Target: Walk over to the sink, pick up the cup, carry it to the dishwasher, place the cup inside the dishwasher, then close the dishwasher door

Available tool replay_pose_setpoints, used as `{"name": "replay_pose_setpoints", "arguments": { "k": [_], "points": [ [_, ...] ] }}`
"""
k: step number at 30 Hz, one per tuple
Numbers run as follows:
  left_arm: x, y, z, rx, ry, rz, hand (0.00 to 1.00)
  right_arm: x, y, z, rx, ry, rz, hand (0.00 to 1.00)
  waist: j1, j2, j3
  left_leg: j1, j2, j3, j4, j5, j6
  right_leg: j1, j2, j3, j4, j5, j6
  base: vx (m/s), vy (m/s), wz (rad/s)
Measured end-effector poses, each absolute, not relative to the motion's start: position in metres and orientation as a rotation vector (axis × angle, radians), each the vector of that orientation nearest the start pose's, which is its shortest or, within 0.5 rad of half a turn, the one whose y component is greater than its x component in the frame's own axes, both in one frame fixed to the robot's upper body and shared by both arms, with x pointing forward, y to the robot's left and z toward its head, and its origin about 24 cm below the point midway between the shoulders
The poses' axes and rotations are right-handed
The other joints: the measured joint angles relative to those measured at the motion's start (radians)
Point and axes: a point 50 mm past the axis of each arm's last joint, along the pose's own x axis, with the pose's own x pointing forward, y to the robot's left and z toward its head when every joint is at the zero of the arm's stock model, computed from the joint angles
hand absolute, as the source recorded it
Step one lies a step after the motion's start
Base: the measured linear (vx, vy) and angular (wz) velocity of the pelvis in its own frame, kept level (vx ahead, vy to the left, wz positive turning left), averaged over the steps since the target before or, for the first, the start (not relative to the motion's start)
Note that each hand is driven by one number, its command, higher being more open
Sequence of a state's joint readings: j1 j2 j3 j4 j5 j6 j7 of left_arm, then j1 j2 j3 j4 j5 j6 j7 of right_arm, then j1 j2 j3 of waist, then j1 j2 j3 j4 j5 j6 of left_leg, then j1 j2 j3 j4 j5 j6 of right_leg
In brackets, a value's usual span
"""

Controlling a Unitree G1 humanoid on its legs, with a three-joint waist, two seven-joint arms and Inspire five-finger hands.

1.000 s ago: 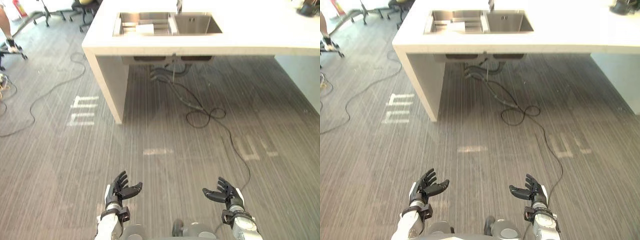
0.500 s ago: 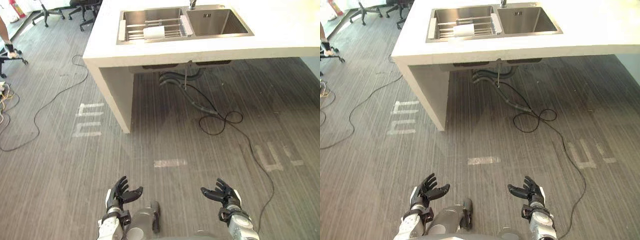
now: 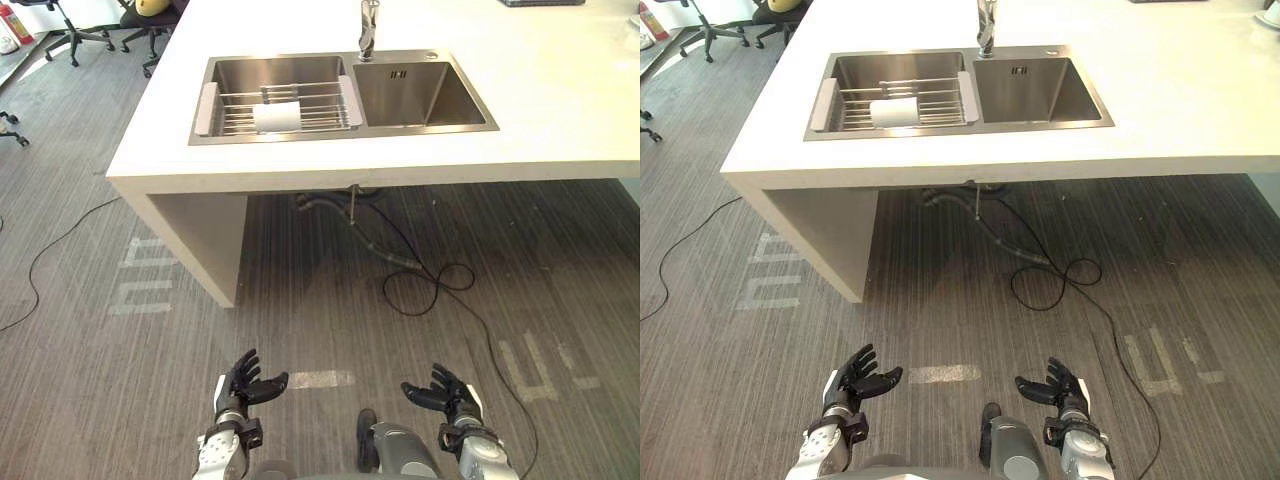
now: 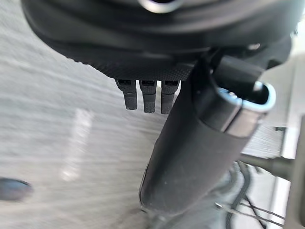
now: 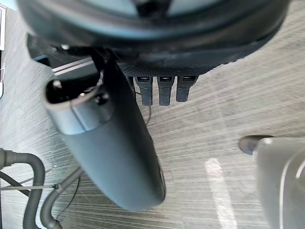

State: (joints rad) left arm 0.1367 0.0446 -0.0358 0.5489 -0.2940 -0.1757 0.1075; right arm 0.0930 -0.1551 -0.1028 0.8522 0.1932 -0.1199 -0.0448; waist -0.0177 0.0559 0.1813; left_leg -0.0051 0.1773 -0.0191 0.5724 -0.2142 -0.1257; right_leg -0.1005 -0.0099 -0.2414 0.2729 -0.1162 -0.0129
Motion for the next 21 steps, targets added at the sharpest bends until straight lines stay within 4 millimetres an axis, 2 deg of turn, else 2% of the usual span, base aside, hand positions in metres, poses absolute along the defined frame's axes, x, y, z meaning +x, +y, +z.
{"name": "replay_pose_setpoints", "arguments": {
  "k": [2, 4, 6, 7, 8, 9, 10, 11, 12, 13, 15, 17, 19, 20, 21],
  "points": [
    [0.182, 0.168, -0.075, -0.214, 0.430, 0.214, 0.90, 0.130, -0.229, -0.131, 0.043, 0.809, -0.318, 0.90, 0.010, 0.000, 0.000, -0.062, 0.024, 0.017, 0.178, 0.042, 0.002, 0.086, 0.011, -0.007, -0.068, -0.003, -0.006, 0.19, -0.091, 0.24],
    [0.189, 0.166, -0.058, -0.227, 0.346, 0.195, 0.90, 0.129, -0.229, -0.131, 0.044, 0.810, -0.320, 0.90, 0.022, 0.004, -0.002, -0.129, 0.031, 0.060, 0.250, -0.014, 0.022, 0.131, 0.016, -0.003, -0.115, -0.011, -0.019, 0.20, -0.026, 0.03],
    [0.196, 0.162, -0.034, -0.253, 0.231, 0.173, 0.90, 0.130, -0.229, -0.131, 0.045, 0.809, -0.317, 0.90, 0.035, 0.002, 0.000, -0.212, -0.001, 0.074, 0.211, -0.070, 0.048, 0.173, 0.008, 0.002, -0.158, -0.013, -0.016, 0.16, 0.041, -0.03],
    [0.196, 0.162, -0.031, -0.256, 0.219, 0.171, 0.90, 0.130, -0.229, -0.131, 0.045, 0.809, -0.317, 0.90, 0.036, 0.001, 0.001, -0.219, -0.008, 0.076, 0.195, -0.072, 0.051, 0.176, 0.006, 0.004, -0.159, -0.014, -0.013, 0.16, 0.099, -0.11],
    [0.199, 0.160, -0.021, -0.262, 0.174, 0.155, 0.90, 0.131, -0.229, -0.130, 0.043, 0.807, -0.316, 0.90, 0.043, -0.001, 0.004, -0.240, -0.042, 0.084, 0.099, -0.073, 0.058, 0.189, -0.011, 0.009, -0.161, -0.025, 0.004, 0.22, 0.153, -0.06],
    [0.201, 0.155, -0.014, -0.271, 0.140, 0.136, 0.90, 0.130, -0.231, -0.130, 0.037, 0.807, -0.321, 0.90, 0.046, 0.002, 0.003, -0.251, -0.081, 0.086, -0.038, -0.045, 0.064, 0.198, -0.029, 0.011, -0.157, -0.040, 0.028, 0.23, 0.174, -0.04],
    [0.202, 0.153, -0.010, -0.276, 0.122, 0.129, 0.90, 0.130, -0.233, -0.130, 0.030, 0.806, -0.324, 0.90, 0.046, 0.010, 0.000, -0.249, -0.094, 0.086, -0.126, -0.001, 0.069, 0.201, -0.030, 0.012, -0.149, -0.050, 0.042, 0.34, 0.222, -0.14],
    [0.205, 0.151, 0.001, -0.285, 0.075, 0.123, 0.90, 0.131, -0.231, -0.131, 0.029, 0.815, -0.312, 0.90, 0.058, 0.013, -0.002, -0.216, -0.113, 0.108, -0.197, 0.127, 0.129, 0.210, -0.041, 0.039, -0.114, -0.077, 0.075, 0.30, 0.173, -0.14],
    [0.205, 0.151, 0.004, -0.275, 0.061, 0.124, 0.90, 0.132, -0.229, -0.131, 0.029, 0.814, -0.308, 0.90, 0.057, 0.003, -0.005, -0.208, -0.125, 0.110, -0.211, 0.125, 0.133, 0.208, -0.050, 0.050, -0.115, -0.080, 0.073, 0.38, 0.193, -0.02],
    [0.207, 0.151, 0.015, -0.254, 0.011, 0.127, 0.90, 0.133, -0.225, -0.131, 0.029, 0.808, -0.292, 0.90, 0.054, -0.020, -0.008, -0.211, -0.153, 0.110, -0.218, 0.116, 0.146, 0.208, -0.074, 0.065, -0.121, -0.095, 0.094, 0.31, 0.132, 0.17],
    [0.209, 0.149, 0.038, -0.247, -0.086, 0.127, 0.90, 0.135, -0.224, -0.130, 0.013, 0.806, -0.277, 0.90, 0.054, -0.033, -0.009, -0.210, -0.191, 0.115, -0.206, 0.079, 0.173, 0.211, -0.109, 0.085, -0.111, -0.111, 0.118, 0.32, 0.146, 0.19],
    [0.209, 0.148, 0.052, -0.241, -0.150, 0.123, 0.90, 0.136, -0.223, -0.131, 0.004, 0.808, -0.266, 0.90, 0.057, -0.032, -0.009, -0.191, -0.202, 0.118, -0.199, 0.049, 0.181, 0.210, -0.123, 0.097, -0.069, -0.119, 0.124, 0.27, 0.118, 0.00],
    [0.208, 0.145, 0.067, -0.244, -0.228, 0.105, 0.90, 0.134, -0.218, -0.133, 0.015, 0.824, -0.259, 0.90, 0.057, -0.032, -0.009, -0.125, -0.204, 0.124, -0.218, 0.010, 0.183, 0.168, -0.141, 0.113, 0.127, -0.136, 0.151, 0.26, 0.094, -0.12],
    [0.207, 0.145, 0.074, -0.237, -0.265, 0.092, 0.90, 0.131, -0.216, -0.135, 0.019, 0.831, -0.257, 0.90, 0.052, -0.039, -0.015, -0.083, -0.211, 0.123, -0.233, -0.004, 0.189, 0.118, -0.162, 0.114, 0.284, -0.131, 0.165, 0.23, 0.054, -0.01],
    [0.206, 0.143, 0.078, -0.226, -0.283, 0.083, 0.90, 0.128, -0.215, -0.136, 0.021, 0.840, -0.256, 0.90, 0.049, -0.046, -0.019, -0.067, -0.217, 0.119, -0.239, -0.013, 0.192, 0.089, -0.175, 0.114, 0.357, -0.126, 0.178, 0.31, 0.035, 0.14]
  ]
}}
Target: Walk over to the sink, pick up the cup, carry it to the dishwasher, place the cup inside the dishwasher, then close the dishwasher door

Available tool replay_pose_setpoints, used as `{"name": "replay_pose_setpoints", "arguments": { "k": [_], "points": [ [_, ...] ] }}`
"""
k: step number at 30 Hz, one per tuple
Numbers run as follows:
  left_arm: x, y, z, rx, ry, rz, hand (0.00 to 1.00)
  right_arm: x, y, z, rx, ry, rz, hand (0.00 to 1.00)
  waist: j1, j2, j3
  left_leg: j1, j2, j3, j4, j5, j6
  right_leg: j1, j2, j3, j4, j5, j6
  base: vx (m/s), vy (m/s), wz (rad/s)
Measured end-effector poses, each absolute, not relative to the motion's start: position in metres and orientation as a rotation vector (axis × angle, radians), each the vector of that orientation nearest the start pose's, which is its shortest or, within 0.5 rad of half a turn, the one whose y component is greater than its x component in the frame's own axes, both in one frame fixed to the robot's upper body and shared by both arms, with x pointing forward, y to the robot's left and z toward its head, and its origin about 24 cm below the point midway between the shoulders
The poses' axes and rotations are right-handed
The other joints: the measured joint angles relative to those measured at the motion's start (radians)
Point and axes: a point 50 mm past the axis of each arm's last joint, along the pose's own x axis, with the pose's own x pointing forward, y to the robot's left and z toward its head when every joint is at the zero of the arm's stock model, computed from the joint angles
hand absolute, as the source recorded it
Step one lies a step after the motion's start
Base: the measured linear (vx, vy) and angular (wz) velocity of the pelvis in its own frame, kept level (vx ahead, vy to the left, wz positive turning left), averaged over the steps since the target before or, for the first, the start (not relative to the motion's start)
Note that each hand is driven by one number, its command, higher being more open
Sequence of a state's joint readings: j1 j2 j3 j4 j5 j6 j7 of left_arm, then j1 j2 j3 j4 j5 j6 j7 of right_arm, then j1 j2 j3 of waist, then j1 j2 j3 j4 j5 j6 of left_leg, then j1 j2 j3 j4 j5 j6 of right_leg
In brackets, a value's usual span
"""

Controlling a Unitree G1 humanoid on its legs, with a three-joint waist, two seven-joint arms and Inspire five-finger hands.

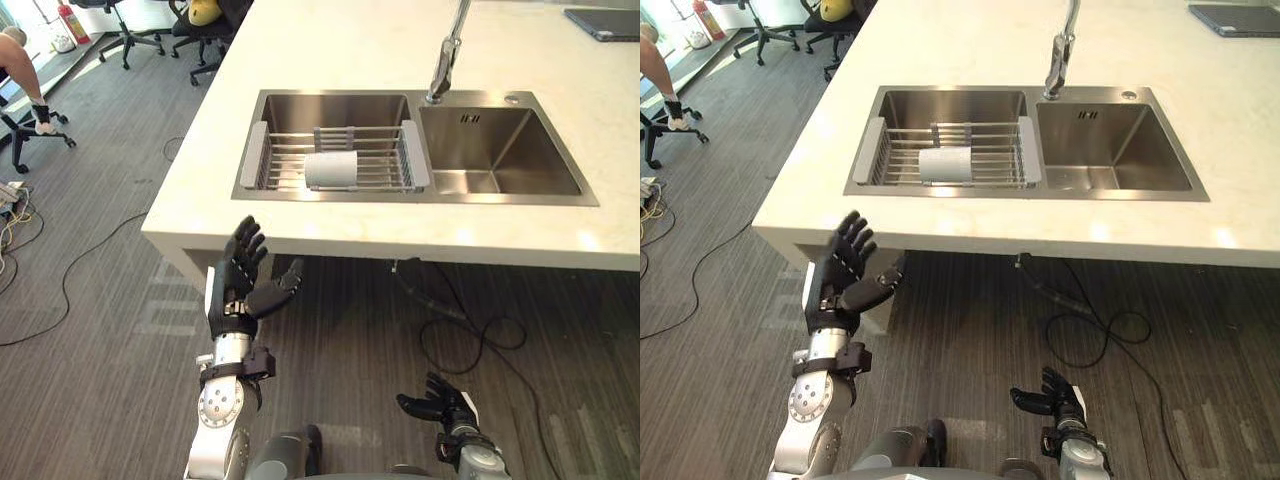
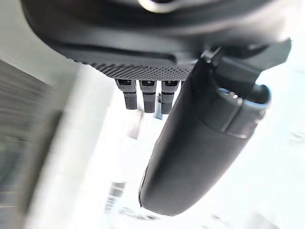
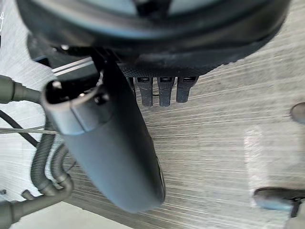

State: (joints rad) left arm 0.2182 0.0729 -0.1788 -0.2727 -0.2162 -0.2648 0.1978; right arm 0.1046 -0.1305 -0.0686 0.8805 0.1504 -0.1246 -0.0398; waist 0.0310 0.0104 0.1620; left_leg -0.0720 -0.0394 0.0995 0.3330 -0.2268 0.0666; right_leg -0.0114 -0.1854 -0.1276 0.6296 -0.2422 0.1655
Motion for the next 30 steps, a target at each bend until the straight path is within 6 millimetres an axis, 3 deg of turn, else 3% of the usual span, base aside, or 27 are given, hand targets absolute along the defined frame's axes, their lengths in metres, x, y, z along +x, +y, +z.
{"name": "replay_pose_setpoints", "arguments": {
  "k": [1, 2, 3, 4, 5, 7, 8, 9, 10, 11, 12, 13, 16, 18, 20, 22, 24, 25, 26, 30],
  "points": [
    [0.204, 0.142, 0.086, -0.197, -0.323, 0.067, 0.90, 0.122, -0.212, -0.139, 0.030, 0.857, -0.253, 0.90, -0.011, -0.015, -0.011, 0.023, -0.009, -0.010, -0.007, -0.016, 0.007, -0.051, -0.019, 0.000, 0.125, -0.007, -0.005, 0.33, -0.011, 0.27],
    [0.203, 0.141, 0.091, -0.183, -0.353, 0.071, 0.90, 0.119, -0.210, -0.141, 0.029, 0.873, -0.243, 0.90, -0.021, -0.019, -0.013, 0.048, -0.008, -0.026, -0.016, -0.028, 0.007, -0.096, -0.024, -0.017, 0.198, -0.032, -0.046, 0.34, -0.031, 0.29],
    [0.203, 0.141, 0.094, -0.179, -0.364, 0.078, 0.90, 0.117, -0.210, -0.142, 0.028, 0.881, -0.238, 0.90, -0.025, -0.018, -0.014, 0.063, -0.006, -0.032, -0.025, -0.030, 0.005, -0.118, -0.023, -0.029, 0.218, -0.046, -0.067, 0.35, -0.062, 0.27],
    [0.202, 0.140, 0.097, -0.183, -0.379, 0.090, 0.90, 0.114, -0.209, -0.144, 0.022, 0.896, -0.230, 0.90, -0.032, -0.015, -0.015, 0.094, 0.005, -0.043, -0.050, -0.031, 0.002, -0.163, -0.016, -0.054, 0.225, -0.077, -0.115, 0.41, -0.128, 0.19],
    [0.201, 0.140, 0.100, -0.176, -0.396, 0.109, 0.90, 0.117, -0.209, -0.143, 0.019, 0.889, -0.219, 0.90, -0.038, -0.007, -0.015, 0.116, 0.029, -0.050, -0.068, -0.037, -0.008, -0.219, 0.006, -0.077, 0.205, -0.107, -0.143, 0.40, -0.150, 0.15],
    [0.202, 0.140, 0.101, -0.165, -0.408, 0.122, 0.90, 0.125, -0.207, -0.141, 0.015, 0.871, -0.206, 0.90, -0.048, 0.005, -0.009, 0.139, 0.068, -0.055, -0.072, -0.047, -0.025, -0.285, 0.039, -0.100, 0.141, -0.114, -0.153, 0.29, -0.152, 0.07],
    [0.202, 0.139, 0.101, -0.147, -0.411, 0.123, 0.90, 0.130, -0.205, -0.139, 0.008, 0.854, -0.190, 0.90, -0.050, 0.010, -0.005, 0.159, 0.099, -0.051, -0.068, -0.060, -0.049, -0.328, 0.064, -0.104, 0.049, -0.096, -0.145, 0.34, -0.202, 0.03],
    [0.201, 0.139, 0.101, -0.121, -0.415, 0.116, 0.90, 0.131, -0.204, -0.139, 0.007, 0.847, -0.181, 0.90, -0.050, -0.002, -0.011, 0.179, 0.109, -0.033, -0.058, -0.084, -0.089, -0.340, 0.074, -0.103, -0.111, 0.000, -0.153, 0.45, -0.251, 0.03],
    [0.202, 0.139, 0.100, -0.098, -0.414, 0.108, 0.90, 0.129, -0.203, -0.139, 0.001, 0.850, -0.175, 0.90, -0.052, -0.014, -0.017, 0.192, 0.104, -0.024, -0.048, -0.101, -0.112, -0.332, 0.071, -0.098, -0.169, 0.170, -0.170, 0.49, -0.238, -0.02],
    [0.203, 0.135, 0.093, -0.077, -0.383, 0.098, 0.90, 0.128, -0.213, -0.138, -0.029, 0.856, -0.180, 0.90, -0.052, 0.038, -0.025, 0.207, 0.150, -0.014, -0.035, -0.116, -0.124, -0.306, 0.111, -0.109, -0.172, 0.155, -0.183, 0.41, -0.186, -0.16],
    [0.205, 0.132, 0.093, -0.046, -0.383, 0.074, 0.90, 0.132, -0.219, -0.136, -0.043, 0.841, -0.185, 0.90, -0.052, 0.058, -0.036, 0.207, 0.165, -0.004, -0.041, -0.093, -0.126, -0.295, 0.134, -0.106, -0.192, 0.145, -0.197, 0.39, -0.179, -0.23],
    [0.207, 0.128, 0.094, -0.028, -0.396, 0.052, 0.90, 0.134, -0.222, -0.134, -0.047, 0.830, -0.190, 0.90, -0.055, 0.062, -0.036, 0.212, 0.167, -0.005, -0.049, -0.065, -0.127, -0.288, 0.139, -0.107, -0.202, 0.142, -0.204, 0.28, -0.153, -0.14],
    [0.216, 0.122, 0.096, 0.042, -0.416, -0.002, 0.90, 0.130, -0.225, -0.134, -0.043, 0.836, -0.199, 0.90, -0.079, 0.065, -0.034, 0.209, 0.186, -0.006, 0.014, -0.006, -0.138, -0.203, 0.164, -0.120, -0.292, 0.141, -0.207, 0.31, -0.188, 0.09],
    [0.219, 0.124, 0.091, 0.088, -0.401, -0.013, 0.90, 0.116, -0.227, -0.138, -0.044, 0.870, -0.204, 0.90, -0.078, 0.061, -0.030, 0.133, 0.220, -0.005, 0.267, 0.016, -0.153, -0.082, 0.186, -0.122, -0.403, 0.153, -0.213, 0.19, -0.076, 0.06],
    [0.220, 0.132, 0.091, 0.115, -0.400, 0.001, 0.90, 0.111, -0.229, -0.139, -0.045, 0.881, -0.209, 0.90, -0.073, 0.058, -0.029, 0.044, 0.232, 0.007, 0.353, -0.065, -0.144, -0.034, 0.189, -0.120, -0.461, 0.157, -0.226, 0.11, -0.023, -0.02],
    [0.223, 0.144, 0.094, 0.190, -0.415, 0.033, 0.90, 0.112, -0.231, -0.138, -0.048, 0.876, -0.207, 0.90, -0.068, 0.058, -0.029, -0.028, 0.226, 0.009, 0.304, -0.099, -0.131, -0.014, 0.185, -0.105, -0.491, 0.166, -0.220, 0.12, 0.026, -0.20],
    [0.225, 0.156, 0.096, 0.273, -0.421, 0.057, 0.90, 0.112, -0.231, -0.138, -0.046, 0.876, -0.203, 0.90, -0.056, 0.052, -0.024, -0.060, 0.196, -0.015, 0.178, -0.091, -0.128, 0.007, 0.168, -0.082, -0.504, 0.172, -0.205, 0.15, 0.113, -0.33],
    [0.226, 0.161, 0.098, 0.318, -0.428, 0.066, 0.90, 0.112, -0.232, -0.137, -0.051, 0.875, -0.203, 0.90, -0.052, 0.055, -0.026, -0.064, 0.176, -0.030, 0.057, -0.029, -0.128, 0.014, 0.159, -0.067, -0.503, 0.178, -0.177, 0.18, 0.215, -0.31],
    [0.228, 0.162, 0.102, 0.355, -0.449, 0.066, 0.90, 0.113, -0.236, -0.135, -0.061, 0.868, -0.199, 0.90, -0.048, 0.080, -0.025, -0.070, 0.174, -0.044, -0.054, 0.138, -0.133, 0.016, 0.168, -0.056, -0.493, 0.168, -0.158, 0.19, 0.219, -0.31],
    [0.233, 0.171, 0.110, 0.507, -0.478, 0.034, 0.90, 0.116, -0.226, -0.136, -0.030, 0.853, -0.168, 0.90, -0.047, 0.038, -0.012, -0.028, 0.122, -0.018, -0.118, 0.151, -0.103, 0.020, 0.118, -0.036, -0.504, 0.167, -0.130, 0.11, 0.139, -0.05]
  ]
}}
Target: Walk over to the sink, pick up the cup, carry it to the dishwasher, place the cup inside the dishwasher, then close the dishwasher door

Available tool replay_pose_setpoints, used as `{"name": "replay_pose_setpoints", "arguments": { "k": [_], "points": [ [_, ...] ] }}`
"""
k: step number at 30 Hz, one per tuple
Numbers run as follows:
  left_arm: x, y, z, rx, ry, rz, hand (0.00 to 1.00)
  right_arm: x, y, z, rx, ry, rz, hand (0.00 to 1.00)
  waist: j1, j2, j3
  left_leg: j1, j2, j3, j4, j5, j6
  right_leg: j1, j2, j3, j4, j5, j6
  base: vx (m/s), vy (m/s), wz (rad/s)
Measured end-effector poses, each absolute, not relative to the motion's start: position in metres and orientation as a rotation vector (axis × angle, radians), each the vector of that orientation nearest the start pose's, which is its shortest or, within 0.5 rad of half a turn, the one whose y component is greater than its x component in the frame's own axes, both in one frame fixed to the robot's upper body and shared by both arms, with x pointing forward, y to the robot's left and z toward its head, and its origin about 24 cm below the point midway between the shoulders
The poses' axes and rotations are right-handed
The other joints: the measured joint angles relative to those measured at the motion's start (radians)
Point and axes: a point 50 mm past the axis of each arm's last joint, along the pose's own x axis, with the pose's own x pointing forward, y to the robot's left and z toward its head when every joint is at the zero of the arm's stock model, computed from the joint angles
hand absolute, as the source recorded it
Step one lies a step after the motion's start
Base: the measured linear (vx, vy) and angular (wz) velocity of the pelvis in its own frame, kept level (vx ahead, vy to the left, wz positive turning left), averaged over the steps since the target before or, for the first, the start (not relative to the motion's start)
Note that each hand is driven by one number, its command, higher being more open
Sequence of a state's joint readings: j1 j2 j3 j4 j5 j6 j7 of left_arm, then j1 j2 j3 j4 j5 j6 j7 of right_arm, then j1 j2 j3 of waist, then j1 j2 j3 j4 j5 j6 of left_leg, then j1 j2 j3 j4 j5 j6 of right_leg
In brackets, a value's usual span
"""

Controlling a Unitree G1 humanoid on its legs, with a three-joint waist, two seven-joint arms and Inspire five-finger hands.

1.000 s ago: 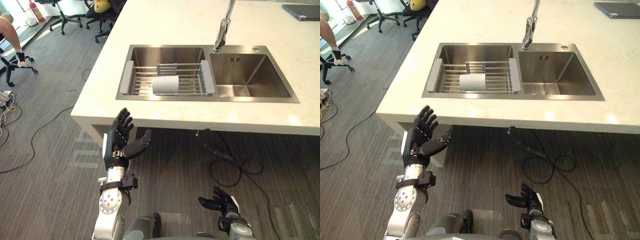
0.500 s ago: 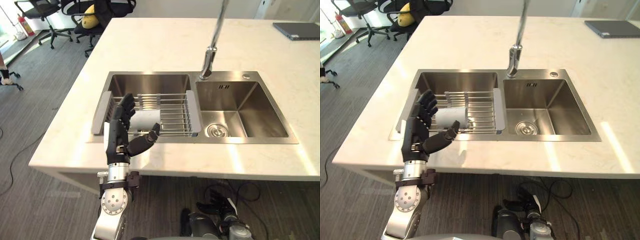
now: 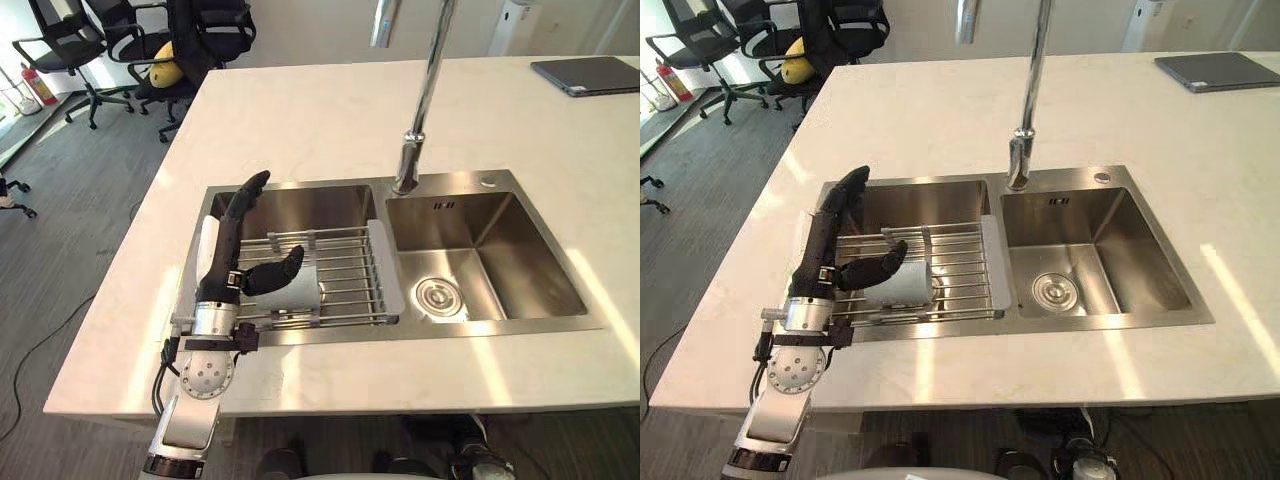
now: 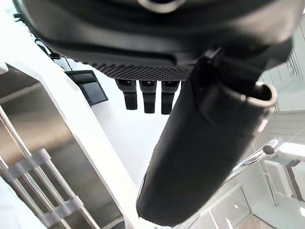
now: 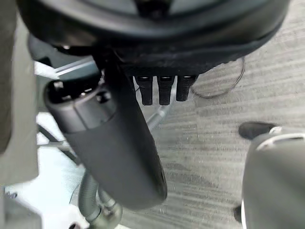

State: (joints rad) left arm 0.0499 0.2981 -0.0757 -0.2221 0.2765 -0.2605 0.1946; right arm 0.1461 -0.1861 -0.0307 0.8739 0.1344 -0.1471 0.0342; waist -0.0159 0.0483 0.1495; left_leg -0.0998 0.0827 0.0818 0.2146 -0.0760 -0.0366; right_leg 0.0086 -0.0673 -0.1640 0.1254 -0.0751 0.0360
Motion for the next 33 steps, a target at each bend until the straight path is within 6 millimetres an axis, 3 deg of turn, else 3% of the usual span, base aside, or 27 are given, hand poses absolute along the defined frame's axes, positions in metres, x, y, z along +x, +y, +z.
{"name": "replay_pose_setpoints", "arguments": {
  "k": [6, 13, 33],
  "points": [
    [0.236, 0.190, 0.104, 0.656, -0.424, -0.020, 0.90, 0.112, -0.225, -0.137, -0.023, 0.864, -0.160, 0.90, -0.001, -0.002, -0.001, 0.081, -0.028, 0.011, -0.099, 0.030, 0.008, 0.055, -0.019, 0.003, -0.059, 0.014, 0.021, 0.03, 0.033, -0.02],
    [0.233, 0.202, 0.103, 0.755, -0.384, -0.083, 0.90, 0.106, -0.228, -0.138, -0.031, 0.878, -0.156, 0.90, -0.001, -0.003, -0.003, 0.131, -0.026, 0.010, -0.185, 0.070, -0.003, 0.079, -0.009, -0.004, -0.092, 0.025, 0.015, 0.00, -0.026, 0.00],
    [0.213, 0.214, 0.081, 0.790, -0.226, -0.218, 0.90, 0.105, -0.218, -0.141, -0.086, 0.906, -0.066, 0.90, 0.019, -0.017, -0.033, 0.161, -0.040, -0.005, -0.256, 0.103, 0.003, 0.113, -0.007, -0.018, -0.152, 0.051, 0.022, -0.01, -0.001, 0.02]
  ]
}}
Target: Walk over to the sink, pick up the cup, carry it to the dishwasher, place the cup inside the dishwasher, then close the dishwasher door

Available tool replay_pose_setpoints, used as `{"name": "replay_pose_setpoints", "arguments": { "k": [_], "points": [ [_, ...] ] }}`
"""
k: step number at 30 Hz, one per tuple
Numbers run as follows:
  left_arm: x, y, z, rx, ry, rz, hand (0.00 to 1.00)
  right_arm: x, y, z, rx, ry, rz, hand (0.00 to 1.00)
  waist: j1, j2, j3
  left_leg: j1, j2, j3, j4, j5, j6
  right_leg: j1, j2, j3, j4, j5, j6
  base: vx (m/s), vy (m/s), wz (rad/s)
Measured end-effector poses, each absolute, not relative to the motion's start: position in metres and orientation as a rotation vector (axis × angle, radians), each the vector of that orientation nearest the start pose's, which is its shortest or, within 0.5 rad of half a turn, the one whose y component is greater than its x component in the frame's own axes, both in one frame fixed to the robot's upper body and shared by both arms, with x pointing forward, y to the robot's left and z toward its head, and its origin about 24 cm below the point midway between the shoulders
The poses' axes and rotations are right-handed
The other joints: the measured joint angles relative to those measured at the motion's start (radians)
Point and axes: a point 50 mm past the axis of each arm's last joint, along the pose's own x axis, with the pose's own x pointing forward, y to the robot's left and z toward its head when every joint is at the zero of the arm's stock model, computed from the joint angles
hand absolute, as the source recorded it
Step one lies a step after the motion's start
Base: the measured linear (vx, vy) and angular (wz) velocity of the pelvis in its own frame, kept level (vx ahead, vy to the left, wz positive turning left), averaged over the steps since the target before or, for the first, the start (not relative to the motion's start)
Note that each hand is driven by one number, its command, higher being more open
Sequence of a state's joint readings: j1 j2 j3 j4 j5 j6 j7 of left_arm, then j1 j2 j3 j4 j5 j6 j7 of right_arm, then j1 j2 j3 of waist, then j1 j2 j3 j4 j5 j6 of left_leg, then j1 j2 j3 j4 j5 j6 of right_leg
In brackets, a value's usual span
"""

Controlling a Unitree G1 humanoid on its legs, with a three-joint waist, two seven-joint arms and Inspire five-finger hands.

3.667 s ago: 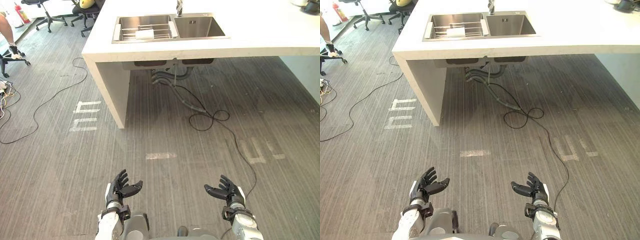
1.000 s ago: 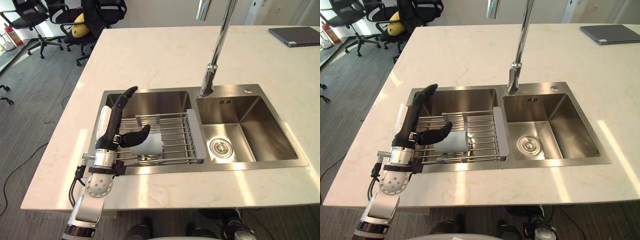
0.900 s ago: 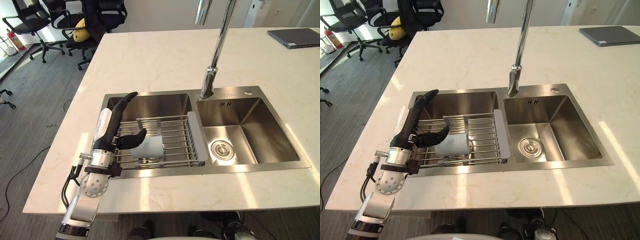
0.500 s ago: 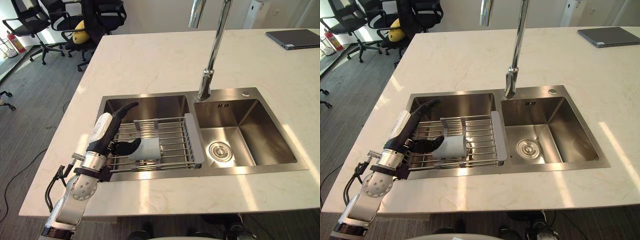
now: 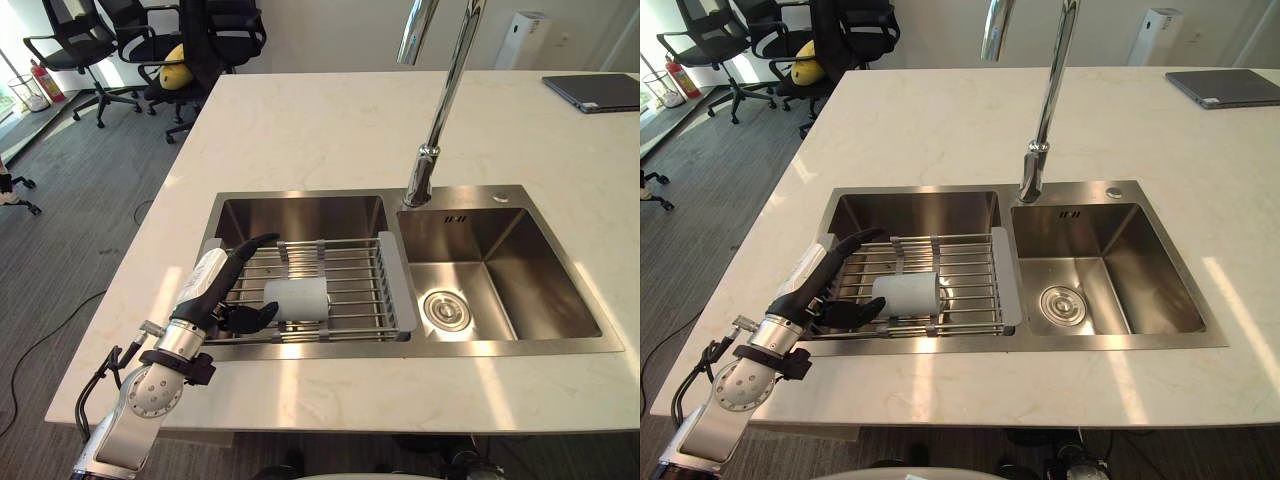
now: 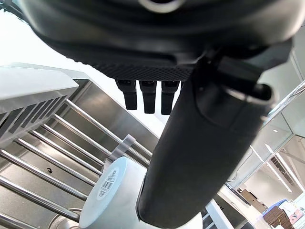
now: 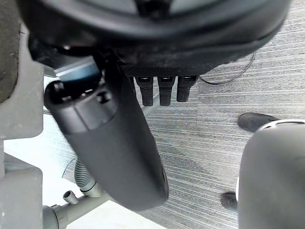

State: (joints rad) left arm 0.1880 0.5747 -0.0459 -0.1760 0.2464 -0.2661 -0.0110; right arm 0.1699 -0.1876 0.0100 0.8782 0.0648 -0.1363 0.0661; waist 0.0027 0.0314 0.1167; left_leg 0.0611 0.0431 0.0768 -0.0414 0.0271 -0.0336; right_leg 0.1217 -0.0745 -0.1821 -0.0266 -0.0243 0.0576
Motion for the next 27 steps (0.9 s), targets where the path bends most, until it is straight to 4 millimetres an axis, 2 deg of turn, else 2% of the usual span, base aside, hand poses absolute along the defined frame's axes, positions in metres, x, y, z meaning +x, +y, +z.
{"name": "replay_pose_setpoints", "arguments": {
  "k": [5, 11, 22, 27],
  "points": [
    [0.212, 0.213, 0.078, 0.792, -0.213, -0.239, 0.90, 0.106, -0.218, -0.141, -0.103, 0.907, -0.054, 0.90, 0.000, -0.002, -0.010, 0.011, -0.001, -0.002, -0.027, 0.013, 0.001, 0.002, 0.001, -0.003, -0.005, 0.000, 0.000, 0.00, 0.000, 0.00],
    [0.210, 0.206, 0.065, 0.809, -0.167, -0.304, 0.90, 0.105, -0.217, -0.141, -0.113, 0.913, -0.048, 0.90, -0.003, -0.007, -0.015, 0.012, -0.002, 0.000, -0.035, 0.013, 0.001, 0.000, 0.001, -0.001, -0.010, 0.000, 0.000, 0.00, 0.000, 0.00],
    [0.215, 0.199, 0.065, 0.863, -0.185, -0.352, 0.90, 0.105, -0.217, -0.141, -0.114, 0.916, -0.047, 0.90, -0.021, -0.007, -0.019, 0.014, -0.004, 0.013, -0.045, 0.013, 0.001, -0.005, 0.000, 0.011, -0.020, 0.001, 0.002, -0.01, -0.006, -0.03],
    [0.223, 0.196, 0.065, 0.911, -0.198, -0.380, 0.90, 0.105, -0.217, -0.142, -0.113, 0.923, -0.046, 0.90, -0.024, -0.007, -0.019, 0.003, -0.004, 0.020, -0.045, 0.013, 0.001, -0.017, 0.000, 0.018, -0.026, 0.008, 0.004, -0.03, -0.008, -0.04]
  ]
}}
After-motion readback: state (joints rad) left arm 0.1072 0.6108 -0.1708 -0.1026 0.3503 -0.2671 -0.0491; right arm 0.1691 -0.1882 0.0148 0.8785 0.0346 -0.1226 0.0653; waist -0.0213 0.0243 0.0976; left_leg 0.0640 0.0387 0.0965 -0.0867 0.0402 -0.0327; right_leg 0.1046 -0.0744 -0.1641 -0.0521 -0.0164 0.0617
